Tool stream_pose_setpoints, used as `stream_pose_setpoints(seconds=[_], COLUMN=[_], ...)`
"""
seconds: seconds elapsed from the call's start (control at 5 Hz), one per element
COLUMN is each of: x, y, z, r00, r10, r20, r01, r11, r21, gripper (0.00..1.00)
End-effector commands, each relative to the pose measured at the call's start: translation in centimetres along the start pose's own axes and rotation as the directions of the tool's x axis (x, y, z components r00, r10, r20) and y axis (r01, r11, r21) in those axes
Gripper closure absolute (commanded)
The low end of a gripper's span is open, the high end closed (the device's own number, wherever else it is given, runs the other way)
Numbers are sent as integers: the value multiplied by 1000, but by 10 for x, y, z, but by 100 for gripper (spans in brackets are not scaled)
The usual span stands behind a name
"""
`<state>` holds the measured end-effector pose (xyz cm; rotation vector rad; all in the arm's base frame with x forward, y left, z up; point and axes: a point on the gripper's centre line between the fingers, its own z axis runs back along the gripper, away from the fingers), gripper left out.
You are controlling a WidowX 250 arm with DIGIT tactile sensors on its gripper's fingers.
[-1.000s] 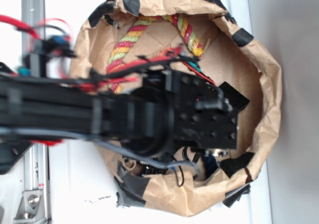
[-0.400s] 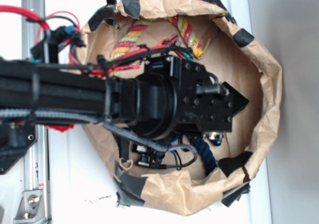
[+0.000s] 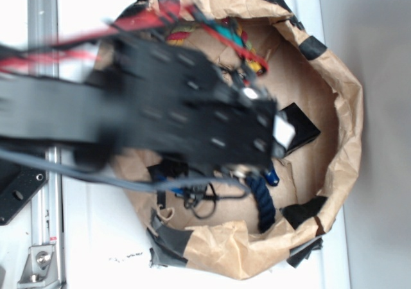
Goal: Grab the blue sponge.
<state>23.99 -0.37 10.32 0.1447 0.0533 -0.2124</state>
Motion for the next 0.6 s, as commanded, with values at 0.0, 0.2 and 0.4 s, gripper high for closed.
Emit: stream_pose_setpoints(seconds=[0.0,0.2,0.4], x=[-15,-20,-18], y=[16,12,9], z=[93,87,84], r00=[922,882,867], r10=[372,446,472], r20=[107,150,161], r01=[-373,-443,-465], r11=[928,895,882], r21=[-10,-56,-79], gripper=[100,100,100])
